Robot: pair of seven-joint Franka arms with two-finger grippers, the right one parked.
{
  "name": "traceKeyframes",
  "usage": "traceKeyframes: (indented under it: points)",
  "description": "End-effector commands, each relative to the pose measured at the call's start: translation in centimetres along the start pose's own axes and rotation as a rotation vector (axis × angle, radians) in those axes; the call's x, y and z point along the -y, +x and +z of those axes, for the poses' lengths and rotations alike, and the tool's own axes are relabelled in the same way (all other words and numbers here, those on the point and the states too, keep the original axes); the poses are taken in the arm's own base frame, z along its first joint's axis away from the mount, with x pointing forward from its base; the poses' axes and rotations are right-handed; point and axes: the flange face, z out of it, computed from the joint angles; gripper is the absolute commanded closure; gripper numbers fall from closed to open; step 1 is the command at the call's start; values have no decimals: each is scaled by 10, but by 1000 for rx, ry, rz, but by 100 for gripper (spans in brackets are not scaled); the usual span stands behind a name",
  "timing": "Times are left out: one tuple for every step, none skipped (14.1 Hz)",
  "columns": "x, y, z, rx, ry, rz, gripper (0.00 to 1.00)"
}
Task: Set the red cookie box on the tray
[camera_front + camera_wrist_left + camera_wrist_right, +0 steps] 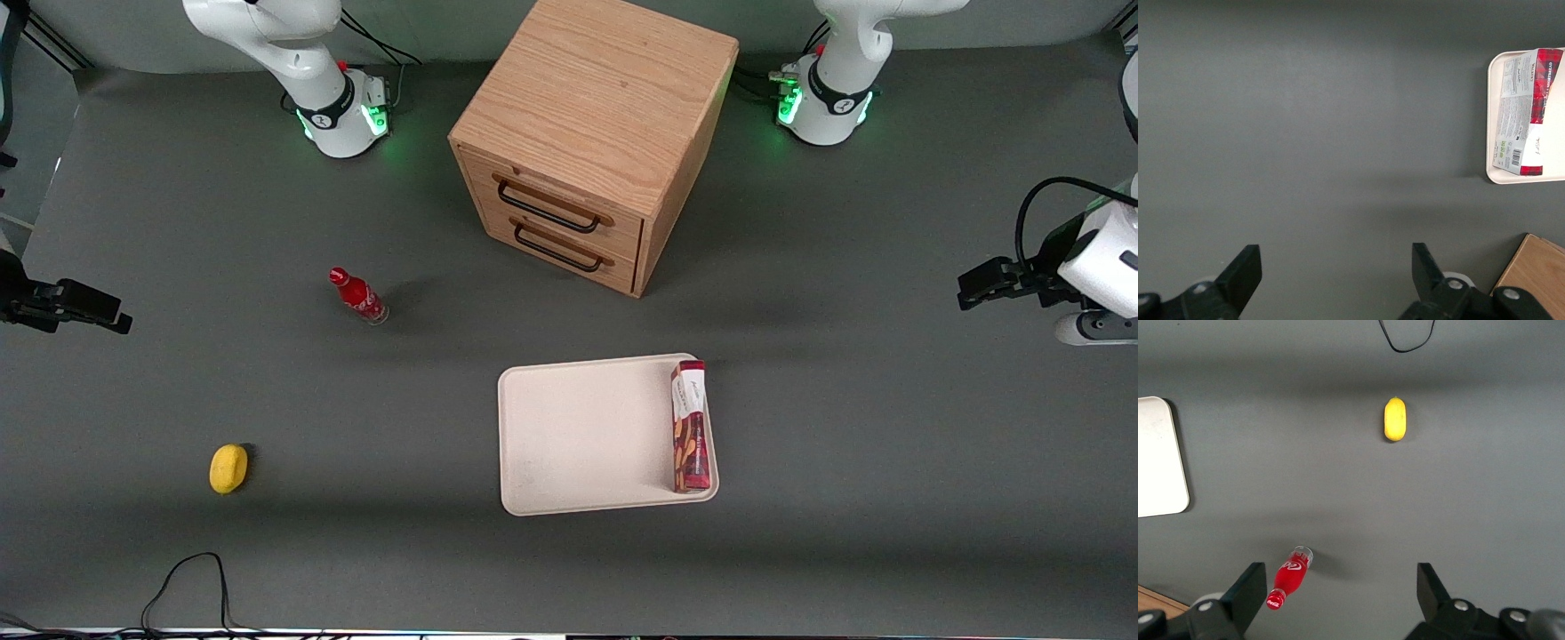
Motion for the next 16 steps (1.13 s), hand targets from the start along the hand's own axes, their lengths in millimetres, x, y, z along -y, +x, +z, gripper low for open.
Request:
traceKeyframes:
  points:
    - [2,-7,-12,4,-16,-7,0]
    - [3,-6,-13,14,-15,-4,0]
    - [3,-8,-14,20,-15,-3,0]
    - [3,-8,-14,24,-16,-10,0]
    - [3,-9,-12,39,-15,-6,0]
    - [1,-11,-11,50,-15,-5,0]
    - [0,-13,-12,57,-15,0,0]
    - [1,-13,-11,62,-15,0,0]
    - [2,-14,-11,67,-15,0,0]
    - [2,-15,-10,77,-14,2,0]
    - [0,-16,-10,85,-14,6,0]
    - [-1,-17,-10,87,-13,6,0]
    - [-1,-18,-9,102,-11,8,0]
    - [-1,-21,-9,114,-11,8,0]
    - [0,-21,-10,116,-11,7,0]
    - [0,-22,-10,119,-10,7,0]
